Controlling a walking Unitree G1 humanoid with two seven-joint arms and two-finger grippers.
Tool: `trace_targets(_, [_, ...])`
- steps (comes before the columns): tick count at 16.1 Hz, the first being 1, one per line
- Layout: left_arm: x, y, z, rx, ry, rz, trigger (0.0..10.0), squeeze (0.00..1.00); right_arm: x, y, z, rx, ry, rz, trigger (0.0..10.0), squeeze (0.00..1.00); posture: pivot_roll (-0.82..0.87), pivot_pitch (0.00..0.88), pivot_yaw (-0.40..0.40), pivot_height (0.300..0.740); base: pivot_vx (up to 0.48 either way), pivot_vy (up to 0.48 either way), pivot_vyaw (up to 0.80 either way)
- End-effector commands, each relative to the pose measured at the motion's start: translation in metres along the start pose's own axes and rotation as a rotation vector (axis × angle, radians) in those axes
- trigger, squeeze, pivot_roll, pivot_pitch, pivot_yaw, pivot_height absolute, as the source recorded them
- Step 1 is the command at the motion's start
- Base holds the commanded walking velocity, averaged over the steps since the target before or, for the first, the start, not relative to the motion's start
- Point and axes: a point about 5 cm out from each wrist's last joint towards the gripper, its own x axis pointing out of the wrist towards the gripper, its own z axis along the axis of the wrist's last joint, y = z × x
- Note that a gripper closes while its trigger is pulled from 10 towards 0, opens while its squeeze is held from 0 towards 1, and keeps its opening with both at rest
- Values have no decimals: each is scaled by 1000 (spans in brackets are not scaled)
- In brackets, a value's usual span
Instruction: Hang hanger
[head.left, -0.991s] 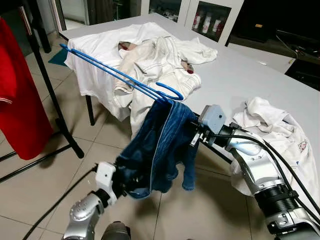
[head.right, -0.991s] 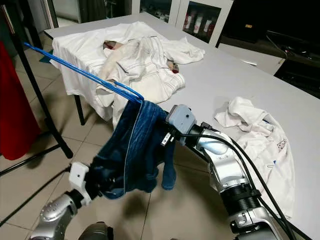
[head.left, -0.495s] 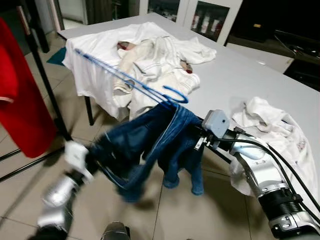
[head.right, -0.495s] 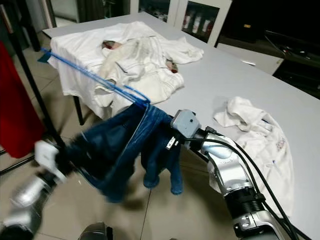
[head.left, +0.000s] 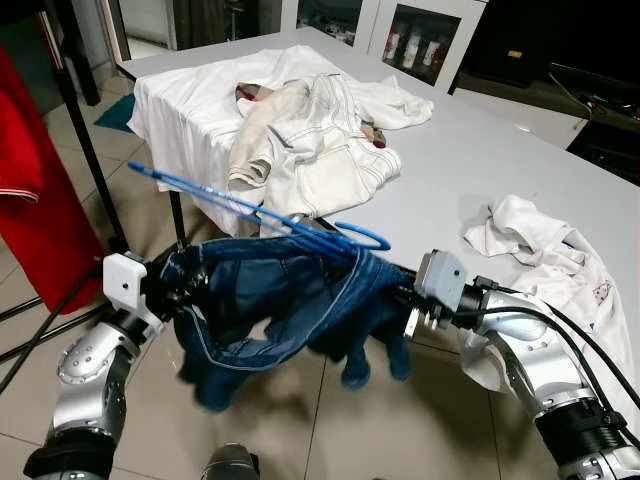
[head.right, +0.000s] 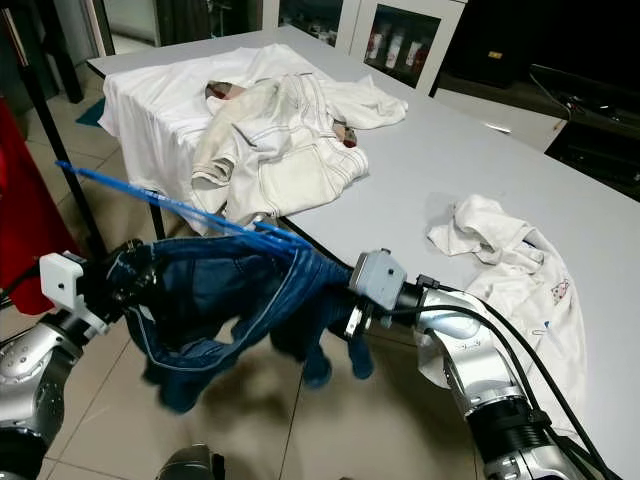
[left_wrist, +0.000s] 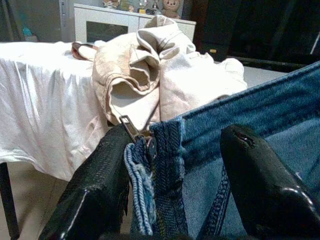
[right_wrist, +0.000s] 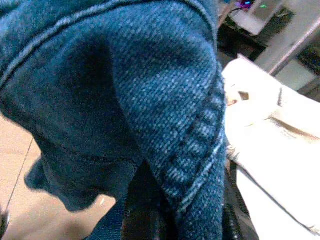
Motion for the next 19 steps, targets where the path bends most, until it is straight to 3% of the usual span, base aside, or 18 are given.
trace_targets(1, [0, 9, 10, 13, -22, 7, 0, 0, -8, -2, -1, -61, 33, 38, 0, 0, 188, 14, -126, 710, 0, 0, 0])
trace_targets(4, [-3, 19, 22, 38, -37, 6, 0, 0, -10, 2, -5, -94, 77, 96, 0, 0, 194, 16, -129, 710, 0, 0, 0])
trace_targets(7, [-6, 24, 30, 56, -56, 6, 0, 0, -9, -6, -11, -65, 129, 53, 0, 0, 198, 17, -130, 710, 0, 0, 0])
trace_targets(19, [-10, 40, 50, 134, -55, 4, 0, 0, -21, 10, -40, -155, 372, 276, 0, 0, 199, 11, -132, 710, 0, 0, 0])
